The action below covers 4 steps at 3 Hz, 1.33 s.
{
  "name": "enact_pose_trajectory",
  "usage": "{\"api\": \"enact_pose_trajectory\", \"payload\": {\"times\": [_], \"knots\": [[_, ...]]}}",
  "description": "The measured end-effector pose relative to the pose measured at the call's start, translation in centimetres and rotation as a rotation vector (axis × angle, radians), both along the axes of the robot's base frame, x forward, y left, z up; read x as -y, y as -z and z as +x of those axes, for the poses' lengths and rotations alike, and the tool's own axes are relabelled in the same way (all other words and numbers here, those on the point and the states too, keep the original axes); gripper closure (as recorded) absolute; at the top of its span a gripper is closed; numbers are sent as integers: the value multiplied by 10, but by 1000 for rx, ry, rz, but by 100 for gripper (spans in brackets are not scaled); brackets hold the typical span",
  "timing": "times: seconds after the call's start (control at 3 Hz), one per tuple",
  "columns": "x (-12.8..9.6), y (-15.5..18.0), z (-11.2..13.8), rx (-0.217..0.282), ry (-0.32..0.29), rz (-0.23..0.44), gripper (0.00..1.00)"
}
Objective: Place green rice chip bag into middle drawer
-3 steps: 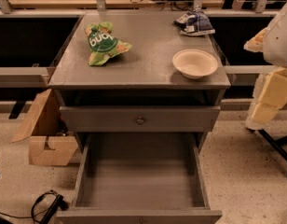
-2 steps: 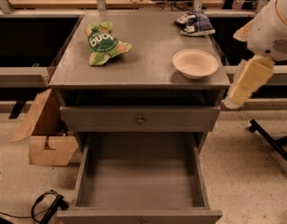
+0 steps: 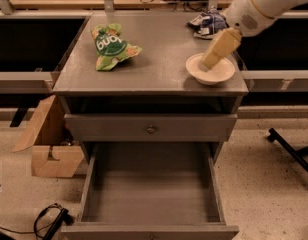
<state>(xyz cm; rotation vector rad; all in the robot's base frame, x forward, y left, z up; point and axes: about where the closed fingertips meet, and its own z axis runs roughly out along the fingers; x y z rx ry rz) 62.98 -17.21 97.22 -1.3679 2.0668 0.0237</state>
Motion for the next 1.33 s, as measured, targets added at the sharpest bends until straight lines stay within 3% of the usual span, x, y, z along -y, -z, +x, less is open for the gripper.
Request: {"api": "enact_pose_trajectory", "payload": {"times": [0.33,0.67,1.0,1.33], "knots": [[-52,6,65,-1,-35,81,0],[-59,-7,80,33,-42,101,0],[-59,-7,82,37,-40,108,0],[-85,12,125,80,-44,215,0]]}}
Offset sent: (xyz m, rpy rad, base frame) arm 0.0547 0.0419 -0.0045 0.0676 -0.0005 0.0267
